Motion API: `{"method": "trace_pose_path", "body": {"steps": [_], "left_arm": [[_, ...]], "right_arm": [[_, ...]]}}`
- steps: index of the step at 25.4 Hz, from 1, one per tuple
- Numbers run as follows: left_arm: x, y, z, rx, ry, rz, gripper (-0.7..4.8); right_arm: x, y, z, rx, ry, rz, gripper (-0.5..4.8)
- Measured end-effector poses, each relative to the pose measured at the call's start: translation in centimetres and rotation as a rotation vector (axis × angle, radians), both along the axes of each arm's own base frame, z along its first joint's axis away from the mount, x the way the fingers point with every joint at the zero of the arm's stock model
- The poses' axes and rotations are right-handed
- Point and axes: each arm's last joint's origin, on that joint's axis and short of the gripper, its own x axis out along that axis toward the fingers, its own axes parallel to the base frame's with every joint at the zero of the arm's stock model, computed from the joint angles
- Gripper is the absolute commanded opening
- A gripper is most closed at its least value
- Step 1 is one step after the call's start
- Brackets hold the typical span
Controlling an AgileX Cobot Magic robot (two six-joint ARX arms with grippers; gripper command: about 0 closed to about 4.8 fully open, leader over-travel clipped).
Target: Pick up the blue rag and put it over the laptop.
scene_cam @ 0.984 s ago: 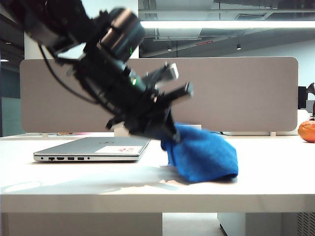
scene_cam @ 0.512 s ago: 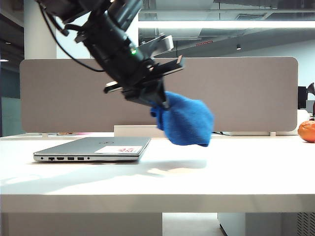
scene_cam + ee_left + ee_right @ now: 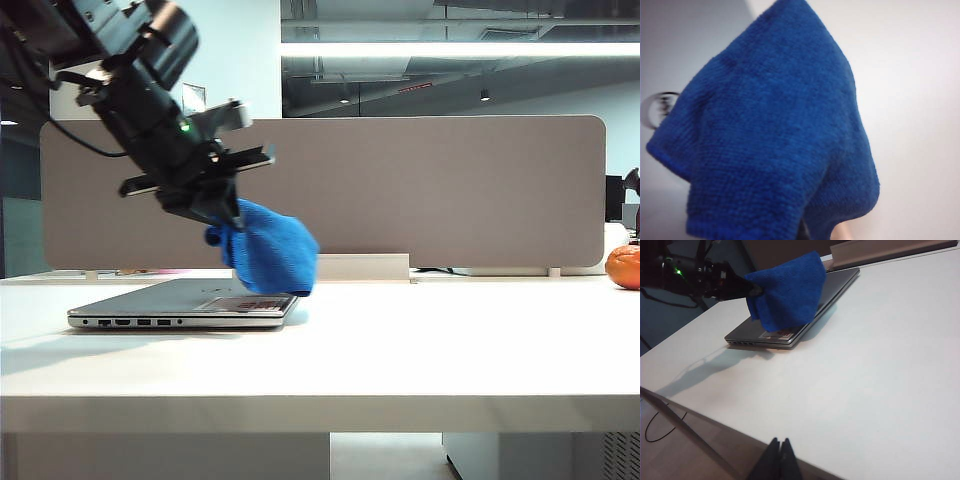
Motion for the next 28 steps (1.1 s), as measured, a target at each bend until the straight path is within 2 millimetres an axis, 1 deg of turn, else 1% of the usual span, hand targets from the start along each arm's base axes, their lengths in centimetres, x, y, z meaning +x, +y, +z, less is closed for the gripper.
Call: {"method": "trace_pose_path", "body": {"steps": [6, 10, 12, 14, 18, 19, 20, 21, 22, 24, 27, 28], "left_arm": [[1.7, 2.9, 0.3, -0.017, -0.059, 0.084, -0.06], [2.3, 2.7, -0.4, 0.007, -0.086, 0.072, -0.06], [2.8, 2.5, -1.9, 0.061, -0.084, 0.043, -0.06], [3.0, 2.5, -2.7, 0.095, -0.073, 0.06, -0.06], [3.2, 2.7, -2.9, 0.149, -0.086, 0.125, 0.01], [3.3, 2.8, -2.9, 0.159, -0.091, 0.143, 0.2], [3.3, 2.8, -2.9, 0.167, -0.094, 0.155, 0.54], [3.3, 2.8, -2.9, 0.171, -0.095, 0.162, 0.96], [3.3, 2.9, -2.9, 0.174, -0.095, 0.167, 1.54], [3.3, 2.9, -2.9, 0.181, -0.098, 0.163, 2.15], [3.3, 2.9, -2.9, 0.193, -0.103, 0.155, 2.26], [3.3, 2.9, -2.9, 0.195, -0.103, 0.154, 2.43]], "right_arm": [[-0.1, 0.2, 0.0, 0.0, 0.0, 0.021, 0.0], [-0.1, 0.2, 0.0, 0.0, 0.0, 0.022, 0.0], [-0.1, 0.2, 0.0, 0.0, -0.001, 0.022, 0.0], [-0.1, 0.2, 0.0, 0.0, -0.001, 0.022, 0.0], [-0.1, 0.2, 0.0, 0.0, 0.0, 0.022, 0.0], [-0.1, 0.2, 0.0, 0.0, 0.0, 0.022, -0.01], [-0.1, 0.2, 0.0, 0.0, -0.001, 0.022, 0.0], [-0.1, 0.2, 0.0, 0.0, 0.0, 0.022, 0.0], [-0.1, 0.2, 0.0, 0.0, -0.001, 0.022, 0.0], [-0.1, 0.2, 0.0, 0.0, 0.0, 0.022, 0.0], [-0.1, 0.2, 0.0, 0.0, -0.001, 0.022, 0.0], [-0.1, 0.2, 0.0, 0.0, -0.001, 0.022, -0.01]]}}
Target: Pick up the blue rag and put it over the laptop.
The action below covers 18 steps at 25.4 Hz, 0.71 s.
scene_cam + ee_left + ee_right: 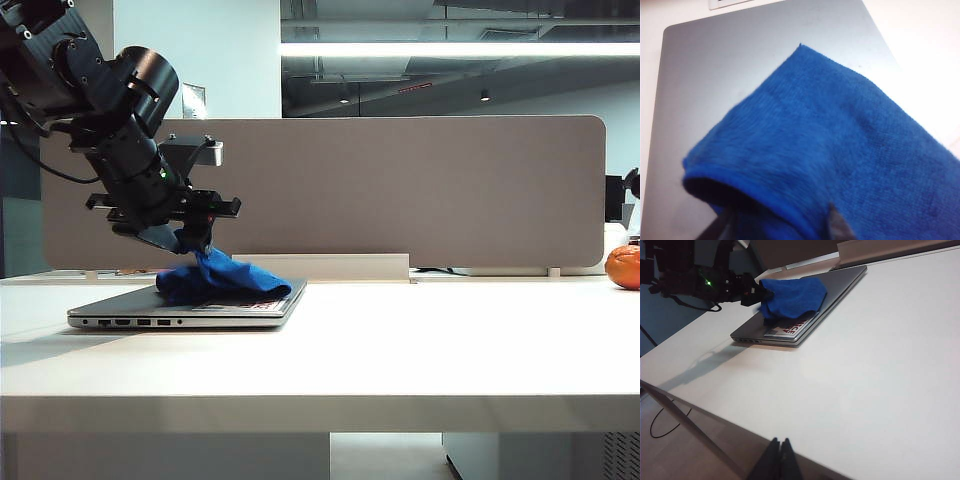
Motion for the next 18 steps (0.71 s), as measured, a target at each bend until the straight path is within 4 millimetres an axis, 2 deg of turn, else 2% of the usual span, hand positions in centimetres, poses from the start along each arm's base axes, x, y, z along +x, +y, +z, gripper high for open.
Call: {"method": "trace_pose_path", "body": {"steps": [3, 7, 10, 11, 13, 16, 18], "left_arm": [[-0.1, 0.0, -0.1, 0.004, 0.011, 0.0, 3.23], [-0.7, 0.2, 0.6, 0.014, 0.041, 0.0, 3.23], [-1.6, 0.5, 2.9, 0.001, 0.003, 0.0, 3.17], [-2.1, 0.7, 4.2, -0.008, -0.025, 0.0, 3.04], [-2.6, 0.8, 5.4, -0.015, -0.047, 0.0, 2.68], [-3.5, 1.2, 6.7, -0.012, -0.056, 0.008, 1.25], [-4.4, 1.5, 7.6, 0.005, -0.046, 0.031, 0.52]], "right_arm": [[0.0, 0.0, 0.0, 0.0, 0.0, 0.0, 0.0], [0.0, 0.0, 0.0, 0.0, 0.0, 0.0, 0.0], [0.0, 0.0, 0.0, 0.0, 0.0, 0.0, 0.0], [0.0, 0.0, 0.0, 0.0, 0.0, -0.001, 0.0], [0.0, 0.0, 0.0, -0.001, 0.0, -0.005, -0.01], [0.0, -0.1, 0.0, -0.004, 0.0, -0.024, -0.01], [0.1, -0.1, 0.0, -0.01, -0.004, -0.04, -0.01]]}}
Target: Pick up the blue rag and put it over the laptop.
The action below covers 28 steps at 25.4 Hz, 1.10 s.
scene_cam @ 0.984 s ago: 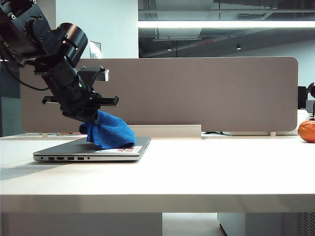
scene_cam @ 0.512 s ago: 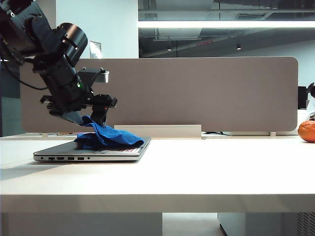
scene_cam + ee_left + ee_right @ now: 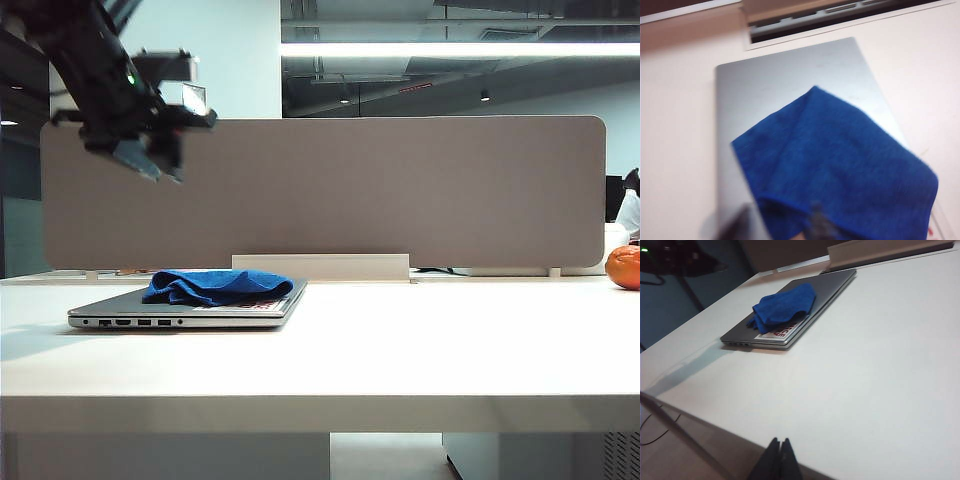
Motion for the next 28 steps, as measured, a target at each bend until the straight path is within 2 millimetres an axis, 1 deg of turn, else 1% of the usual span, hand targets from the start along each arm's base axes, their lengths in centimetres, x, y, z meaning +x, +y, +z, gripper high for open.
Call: {"method": "trace_pose_path", "body": {"steps": [2, 4, 6, 9, 13, 15, 18, 20, 25, 28], "left_arm": [[-0.7, 0.3, 0.6, 0.016, 0.014, 0.02, 0.15], [-1.2, 0.5, 0.8, 0.029, 0.04, 0.026, -0.07], [-1.8, 0.7, 0.8, 0.042, 0.078, 0.027, -0.06], [-3.3, 1.2, 1.6, 0.057, 0.13, 0.026, -0.06], [-4.6, 1.5, 2.2, 0.062, 0.175, 0.013, -0.06], [-5.6, 1.9, 3.2, 0.055, 0.157, 0.011, -0.06], [-7.8, 2.6, 5.1, 0.03, 0.084, 0.011, -0.06], [-8.7, 2.8, 5.5, 0.017, 0.062, 0.003, -0.06], [-10.7, 3.5, 5.5, -0.015, 0.042, 0.007, -0.06], [-11.8, 3.8, 4.9, -0.017, 0.037, 0.007, -0.06]], "right_arm": [[0.0, -0.1, 0.0, -0.005, -0.001, -0.023, -0.01], [0.1, -0.1, 0.0, -0.01, -0.003, -0.056, -0.01], [0.1, -0.2, 0.0, -0.017, -0.005, -0.085, -0.01], [0.2, -0.4, 0.0, -0.057, -0.022, -0.162, -0.01], [0.3, -0.7, 0.0, -0.11, -0.043, -0.254, -0.01], [0.4, -0.9, 0.0, -0.147, -0.054, -0.315, -0.01], [0.5, -1.1, 0.0, -0.199, -0.067, -0.395, -0.01], [0.5, -1.2, 0.0, -0.207, -0.067, -0.419, -0.01], [0.5, -1.5, 0.0, -0.226, -0.064, -0.509, -0.01], [0.5, -1.6, 0.1, -0.229, -0.073, -0.545, -0.01]]}}
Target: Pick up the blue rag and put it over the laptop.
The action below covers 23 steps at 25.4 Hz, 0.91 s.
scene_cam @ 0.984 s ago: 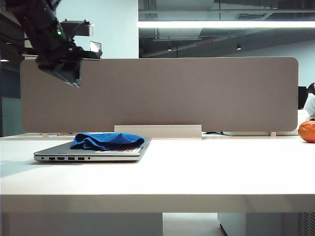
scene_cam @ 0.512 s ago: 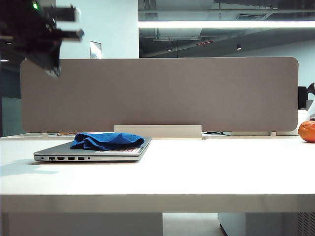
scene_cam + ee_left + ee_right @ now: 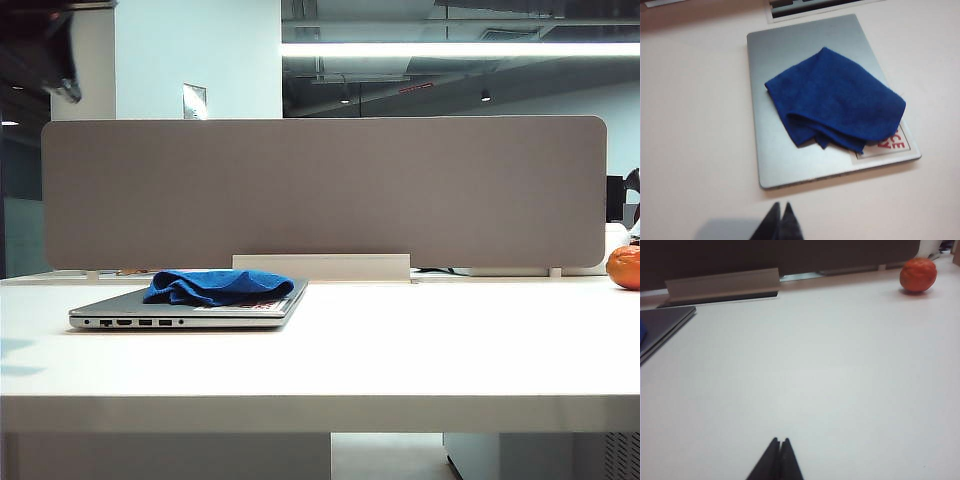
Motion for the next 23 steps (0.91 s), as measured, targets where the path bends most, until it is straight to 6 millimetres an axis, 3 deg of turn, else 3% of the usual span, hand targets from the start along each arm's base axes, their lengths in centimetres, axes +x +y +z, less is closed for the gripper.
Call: {"method": "trace_pose_path", "body": {"steps": [6, 23], "left_arm": [[-1.6, 0.5, -1.7, 0.01, 0.031, 0.0, -0.06], [-2.2, 0.7, -1.4, -0.003, 0.01, -0.005, -0.06]], "right_arm": [[0.0, -0.1, 0.1, -0.045, -0.011, -0.028, -0.01], [0.0, -2.2, 0.1, -0.052, -0.005, -0.254, -0.01]]}}
